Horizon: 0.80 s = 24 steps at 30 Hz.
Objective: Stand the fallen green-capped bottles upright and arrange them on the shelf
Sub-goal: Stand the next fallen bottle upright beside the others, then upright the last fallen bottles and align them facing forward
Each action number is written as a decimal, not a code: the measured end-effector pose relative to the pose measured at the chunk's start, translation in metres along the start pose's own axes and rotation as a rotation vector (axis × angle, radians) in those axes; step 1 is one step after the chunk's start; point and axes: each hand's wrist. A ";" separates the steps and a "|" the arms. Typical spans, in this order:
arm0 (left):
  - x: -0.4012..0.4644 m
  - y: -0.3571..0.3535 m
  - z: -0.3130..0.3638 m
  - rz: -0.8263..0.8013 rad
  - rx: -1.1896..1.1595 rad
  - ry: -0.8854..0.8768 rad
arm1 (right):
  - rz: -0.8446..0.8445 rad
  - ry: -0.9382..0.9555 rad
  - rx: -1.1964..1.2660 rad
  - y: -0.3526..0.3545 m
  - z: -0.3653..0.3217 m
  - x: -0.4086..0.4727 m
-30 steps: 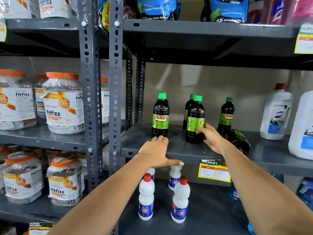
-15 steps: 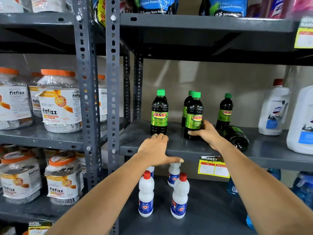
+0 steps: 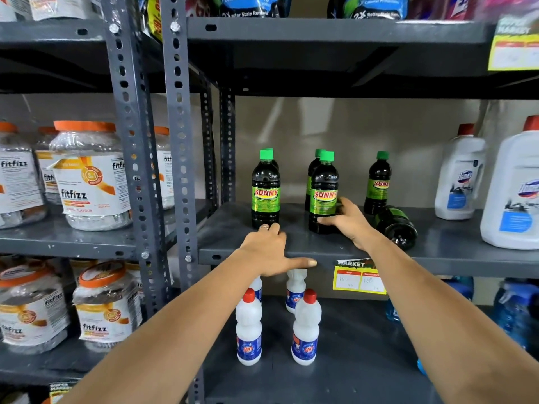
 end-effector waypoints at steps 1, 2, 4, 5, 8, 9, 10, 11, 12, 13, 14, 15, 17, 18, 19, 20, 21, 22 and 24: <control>0.000 0.001 0.003 0.006 -0.009 0.016 | 0.007 0.007 -0.004 0.000 -0.001 -0.001; -0.001 0.001 0.004 0.020 -0.024 0.030 | 0.009 0.011 -0.013 -0.001 -0.002 -0.001; -0.004 -0.001 0.005 0.063 -0.049 0.047 | -0.006 0.017 -0.023 0.000 -0.003 -0.002; -0.005 -0.002 0.004 0.072 -0.056 0.047 | -0.010 0.019 -0.018 -0.001 -0.002 -0.002; -0.005 -0.003 0.005 0.076 -0.053 0.045 | -0.008 0.029 -0.006 0.000 0.000 -0.001; -0.005 -0.004 0.006 0.076 -0.047 0.045 | -0.008 0.030 -0.013 0.000 0.001 -0.001; -0.005 -0.004 0.006 0.080 -0.042 0.046 | -0.007 0.029 -0.024 -0.001 0.001 0.000; -0.006 -0.004 0.007 0.083 -0.041 0.049 | -0.010 0.026 -0.037 0.000 0.001 0.000; -0.006 -0.004 0.007 0.083 -0.041 0.053 | -0.014 0.021 -0.048 -0.001 0.002 0.000; -0.006 -0.003 0.006 0.078 -0.042 0.056 | -0.017 0.017 -0.056 -0.001 0.001 -0.001; -0.007 -0.002 0.007 0.070 -0.044 0.056 | -0.016 0.020 -0.061 0.000 0.000 -0.002; -0.008 -0.001 0.008 0.058 -0.050 0.056 | 0.000 0.041 -0.062 0.000 -0.003 -0.004; -0.008 0.000 0.008 0.012 -0.094 0.054 | 0.100 0.152 -0.056 0.002 -0.011 -0.010; -0.007 0.002 0.008 -0.028 -0.137 0.055 | 0.172 0.233 -0.059 0.004 -0.015 -0.015; -0.005 0.004 0.008 -0.074 -0.188 0.060 | 0.243 0.325 -0.071 0.005 -0.019 -0.020; -0.004 0.006 0.009 -0.113 -0.241 0.062 | 0.302 0.421 -0.089 0.005 -0.022 -0.026; -0.002 0.008 0.012 -0.137 -0.294 0.054 | 0.352 0.518 -0.113 0.005 -0.027 -0.031; 0.000 0.010 0.017 -0.147 -0.345 0.033 | 0.395 0.605 -0.142 0.005 -0.032 -0.035; 0.002 0.014 0.035 -0.152 -0.427 -0.026 | 0.477 0.724 -0.233 0.011 -0.046 -0.036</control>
Point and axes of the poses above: each hand's wrist, its own x-axis towards the middle knuckle, its own y-axis out of the back of the hand, z = x × y, and after that the axes turned 10 degrees about y, right-handed
